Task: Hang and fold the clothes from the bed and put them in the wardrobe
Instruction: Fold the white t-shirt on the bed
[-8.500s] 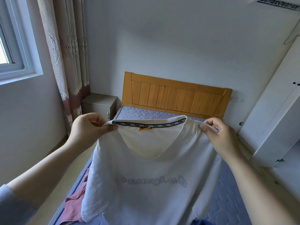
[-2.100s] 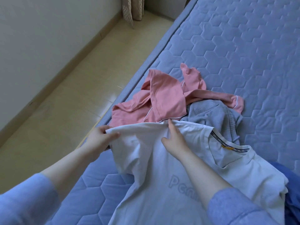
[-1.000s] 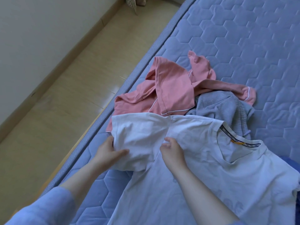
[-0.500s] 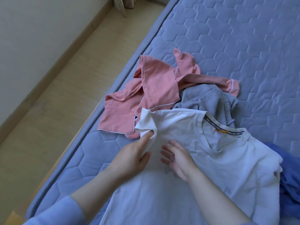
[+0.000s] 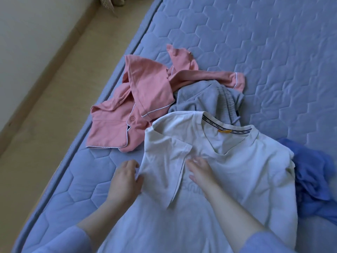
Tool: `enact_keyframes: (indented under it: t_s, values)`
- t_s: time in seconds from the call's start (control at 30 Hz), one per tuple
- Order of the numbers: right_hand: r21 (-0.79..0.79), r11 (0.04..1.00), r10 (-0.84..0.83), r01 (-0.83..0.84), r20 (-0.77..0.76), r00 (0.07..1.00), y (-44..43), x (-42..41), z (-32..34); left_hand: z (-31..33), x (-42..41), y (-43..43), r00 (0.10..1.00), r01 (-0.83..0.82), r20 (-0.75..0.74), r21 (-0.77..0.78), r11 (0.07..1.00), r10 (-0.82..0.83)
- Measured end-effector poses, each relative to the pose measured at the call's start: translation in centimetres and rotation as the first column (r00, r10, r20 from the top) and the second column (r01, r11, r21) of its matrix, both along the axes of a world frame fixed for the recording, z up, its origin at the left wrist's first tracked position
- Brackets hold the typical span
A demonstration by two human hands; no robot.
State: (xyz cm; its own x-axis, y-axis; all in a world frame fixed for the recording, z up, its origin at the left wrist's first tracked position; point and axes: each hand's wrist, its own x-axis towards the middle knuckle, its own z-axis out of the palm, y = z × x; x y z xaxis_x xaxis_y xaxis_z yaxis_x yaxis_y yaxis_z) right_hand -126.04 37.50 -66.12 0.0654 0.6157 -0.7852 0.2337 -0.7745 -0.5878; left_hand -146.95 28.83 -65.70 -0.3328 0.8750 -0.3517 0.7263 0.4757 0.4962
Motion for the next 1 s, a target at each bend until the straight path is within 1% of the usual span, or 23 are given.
enact_keyframes:
  t_s: [0.07, 0.1, 0.13, 0.2, 0.27, 0.3, 0.33, 0.37, 0.4, 0.43, 0.5, 0.57, 0.63, 0.67, 0.7, 0.77, 0.83, 0.9, 0.93, 0.97, 1.0]
  values:
    - [0.116, 0.991, -0.053, 0.061, -0.077, 0.996, 0.8, -1.2, -0.2, -1.0, -0.7, -0.6, 0.988, -0.138, 0.054, -0.117, 0.984, 0.145]
    - [0.163, 0.984, -0.059, 0.072, -0.086, 0.995, 1.2, -1.7, -0.2, -1.4, -1.0, -0.7, 0.971, -0.195, 0.107, -0.180, 0.964, 0.216]
    - [0.199, 0.978, -0.056, 0.067, -0.060, 0.997, 1.5, -2.0, -0.3, -1.8, -1.1, -0.8, 0.954, -0.221, 0.151, -0.225, 0.949, 0.258]
    - [0.244, 0.970, 0.003, -0.012, 0.039, 0.999, 2.1, -2.1, -0.4, -2.4, -1.2, -1.0, 0.952, -0.201, 0.181, -0.239, 0.950, 0.247]
    - [0.278, 0.947, 0.117, -0.161, 0.169, 0.979, 2.4, -1.8, -0.3, -2.5, -1.2, -1.0, 0.964, -0.161, 0.174, -0.224, 0.961, 0.202]
    - [0.318, 0.922, 0.147, -0.220, 0.238, 0.960, 2.6, -1.5, -0.2, -2.5, -1.3, -1.0, 0.970, -0.144, 0.163, -0.220, 0.965, 0.182]
    - [0.366, 0.899, 0.132, -0.242, 0.300, 0.945, 2.8, -1.2, -0.2, -2.5, -1.4, -0.9, 0.973, -0.137, 0.152, -0.218, 0.966, 0.173]
    - [0.404, 0.889, 0.072, -0.214, 0.339, 0.938, 3.1, -0.9, 0.1, -2.5, -1.5, -0.8, 0.974, -0.142, 0.144, -0.217, 0.966, 0.176]
    - [0.416, 0.893, 0.007, -0.171, 0.368, 0.930, 3.4, -0.5, 0.4, -2.5, -1.7, -0.8, 0.973, -0.152, 0.140, -0.214, 0.965, 0.184]
    - [0.409, 0.900, -0.025, -0.152, 0.397, 0.917, 3.5, 0.0, 0.4, -2.5, -1.8, -0.8, 0.972, -0.158, 0.138, -0.212, 0.965, 0.189]
    - [0.325, 0.924, 0.041, -0.201, 0.438, 0.898, 3.5, 0.5, 0.7, -2.6, -1.7, -0.9, 0.974, -0.146, 0.139, -0.206, 0.968, 0.176]
    - [0.250, 0.942, 0.107, -0.226, 0.411, 0.905, 3.5, 0.7, 0.9, -2.6, -1.7, -1.0, 0.973, -0.136, 0.155, -0.217, 0.967, 0.172]
    - [0.258, 0.925, 0.147, -0.281, 0.439, 0.886, 3.5, 0.5, 1.2, -2.6, -1.9, -1.0, 0.956, -0.156, 0.197, -0.284, 0.946, 0.216]
    - [0.291, 0.888, 0.179, -0.356, 0.493, 0.851, 3.5, 0.3, 1.4, -2.6, -2.1, -1.1, 0.947, -0.157, 0.219, -0.325, 0.932, 0.236]
    - [0.340, 0.829, 0.209, -0.444, 0.549, 0.809, 3.5, -0.1, 1.7, -2.7, -2.3, -1.1, 0.941, -0.148, 0.235, -0.357, 0.922, 0.242]
    - [0.415, 0.667, 0.287, -0.619, 0.623, 0.728, 3.7, -1.1, 2.2, -2.9, -2.6, -1.3, 0.939, -0.127, 0.251, -0.379, 0.917, 0.233]
    - [0.428, 0.540, 0.407, -0.725, 0.622, 0.669, 4.4, -2.8, 2.7, -3.1, -2.7, -1.5, 0.946, -0.102, 0.250, -0.369, 0.924, 0.205]
    - [0.429, 0.449, 0.478, -0.784, 0.625, 0.617, 5.3, -4.9, 3.2, -3.3, -2.9, -1.6, 0.959, -0.059, 0.240, -0.349, 0.935, 0.150]
    - [0.431, 0.427, 0.475, -0.795, 0.640, 0.603, 5.8, -6.0, 3.4, -3.4, -2.9, -1.6, 0.961, -0.046, 0.241, -0.341, 0.939, 0.134]
    - [0.416, 0.436, 0.462, -0.798, 0.658, 0.595, 6.3, -7.1, 3.4, -3.4, -2.9, -1.6, 0.962, -0.039, 0.244, -0.337, 0.941, 0.127]
    - [0.364, 0.470, 0.455, -0.804, 0.681, 0.574, 6.9, -8.2, 3.4, -3.4, -2.9, -1.7, 0.961, -0.035, 0.248, -0.338, 0.940, 0.125]
